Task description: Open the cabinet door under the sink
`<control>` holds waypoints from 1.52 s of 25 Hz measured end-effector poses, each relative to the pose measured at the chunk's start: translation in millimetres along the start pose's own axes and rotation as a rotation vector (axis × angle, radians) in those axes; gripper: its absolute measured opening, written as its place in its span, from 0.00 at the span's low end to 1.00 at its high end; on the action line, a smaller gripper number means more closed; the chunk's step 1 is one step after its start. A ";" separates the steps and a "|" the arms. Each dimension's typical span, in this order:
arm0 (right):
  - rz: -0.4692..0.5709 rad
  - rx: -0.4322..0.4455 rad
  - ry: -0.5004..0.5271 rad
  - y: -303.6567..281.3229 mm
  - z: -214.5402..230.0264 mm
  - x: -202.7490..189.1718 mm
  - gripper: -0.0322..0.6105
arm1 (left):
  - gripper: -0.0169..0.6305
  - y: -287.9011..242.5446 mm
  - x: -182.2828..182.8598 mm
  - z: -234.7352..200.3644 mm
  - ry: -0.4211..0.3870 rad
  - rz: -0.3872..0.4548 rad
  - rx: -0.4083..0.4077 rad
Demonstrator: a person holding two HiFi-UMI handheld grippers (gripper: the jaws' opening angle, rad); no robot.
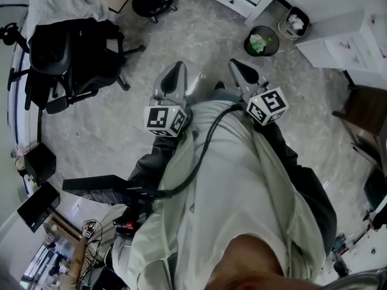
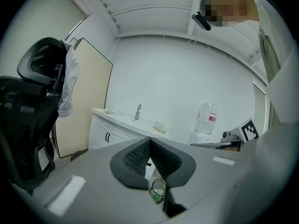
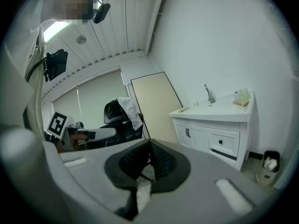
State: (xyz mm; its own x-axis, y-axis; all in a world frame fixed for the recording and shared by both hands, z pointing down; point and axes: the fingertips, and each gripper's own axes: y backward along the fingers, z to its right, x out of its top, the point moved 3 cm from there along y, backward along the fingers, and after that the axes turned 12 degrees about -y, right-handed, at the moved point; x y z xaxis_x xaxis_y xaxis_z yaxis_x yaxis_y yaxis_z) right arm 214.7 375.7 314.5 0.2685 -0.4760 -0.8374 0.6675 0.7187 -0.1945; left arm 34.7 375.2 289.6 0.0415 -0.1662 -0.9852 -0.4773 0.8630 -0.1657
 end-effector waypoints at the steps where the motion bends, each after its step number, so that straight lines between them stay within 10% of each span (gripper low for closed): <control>1: 0.000 0.008 0.000 0.6 2.9 1.3 0.05 | 0.04 -1.3 0.4 2.3 -0.004 0.001 0.007; 14: -0.022 0.103 -0.058 -8.8 30.4 5.3 0.05 | 0.04 -6.4 2.0 11.9 -0.028 -0.013 0.110; 38: 0.021 -0.104 -0.157 -57.1 81.6 22.8 0.05 | 0.04 -123.4 -4.6 -42.1 0.027 -0.084 -0.127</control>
State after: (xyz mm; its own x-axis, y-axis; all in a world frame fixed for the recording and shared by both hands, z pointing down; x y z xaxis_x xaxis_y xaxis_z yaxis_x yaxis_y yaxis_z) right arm 239.4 282.5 348.2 0.3917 -0.5280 -0.7535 0.5873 0.7739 -0.2369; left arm 56.4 249.4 316.4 0.0630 -0.2492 -0.9664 -0.5801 0.7788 -0.2387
